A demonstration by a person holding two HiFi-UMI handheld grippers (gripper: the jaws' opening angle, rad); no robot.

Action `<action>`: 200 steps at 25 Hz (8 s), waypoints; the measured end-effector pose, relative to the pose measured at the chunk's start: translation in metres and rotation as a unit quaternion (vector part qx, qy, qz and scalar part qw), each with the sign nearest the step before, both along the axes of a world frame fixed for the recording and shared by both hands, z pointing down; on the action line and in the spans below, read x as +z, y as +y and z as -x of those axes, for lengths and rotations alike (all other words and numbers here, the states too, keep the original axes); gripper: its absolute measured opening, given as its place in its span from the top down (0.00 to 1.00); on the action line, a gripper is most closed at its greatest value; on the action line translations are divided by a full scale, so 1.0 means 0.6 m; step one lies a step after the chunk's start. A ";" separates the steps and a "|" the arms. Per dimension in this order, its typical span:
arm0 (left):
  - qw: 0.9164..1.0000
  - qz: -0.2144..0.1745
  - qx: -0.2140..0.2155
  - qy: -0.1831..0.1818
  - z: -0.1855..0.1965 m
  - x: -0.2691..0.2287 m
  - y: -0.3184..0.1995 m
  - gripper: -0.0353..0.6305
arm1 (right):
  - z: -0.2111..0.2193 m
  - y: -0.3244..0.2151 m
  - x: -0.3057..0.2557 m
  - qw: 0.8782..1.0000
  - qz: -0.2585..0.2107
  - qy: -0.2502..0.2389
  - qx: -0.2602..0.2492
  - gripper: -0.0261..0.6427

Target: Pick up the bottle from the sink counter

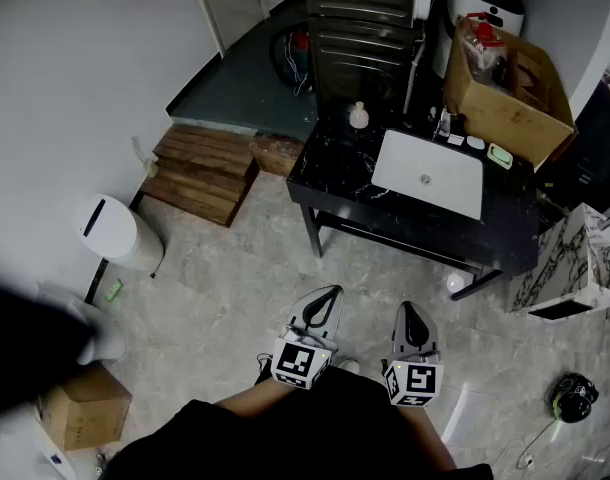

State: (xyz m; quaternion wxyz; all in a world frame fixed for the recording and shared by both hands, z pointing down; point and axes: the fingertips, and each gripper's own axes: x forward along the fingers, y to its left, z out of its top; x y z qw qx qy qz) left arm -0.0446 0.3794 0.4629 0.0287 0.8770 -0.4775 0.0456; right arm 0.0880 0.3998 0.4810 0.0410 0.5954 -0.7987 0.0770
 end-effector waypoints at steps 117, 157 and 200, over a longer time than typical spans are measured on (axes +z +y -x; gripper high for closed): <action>0.992 0.121 -0.031 0.003 -0.047 0.212 -1.032 0.92 | -0.010 -0.959 0.087 0.995 0.068 -0.013 -0.069 0.90; 0.957 0.266 -0.035 -0.114 -0.098 0.449 -1.193 0.36 | -0.098 -1.022 0.137 0.994 0.092 0.017 -0.052 0.90; 0.975 0.221 -0.005 -0.033 -0.076 0.291 -1.001 0.36 | -0.108 -0.935 0.088 0.998 0.060 -0.009 0.009 0.90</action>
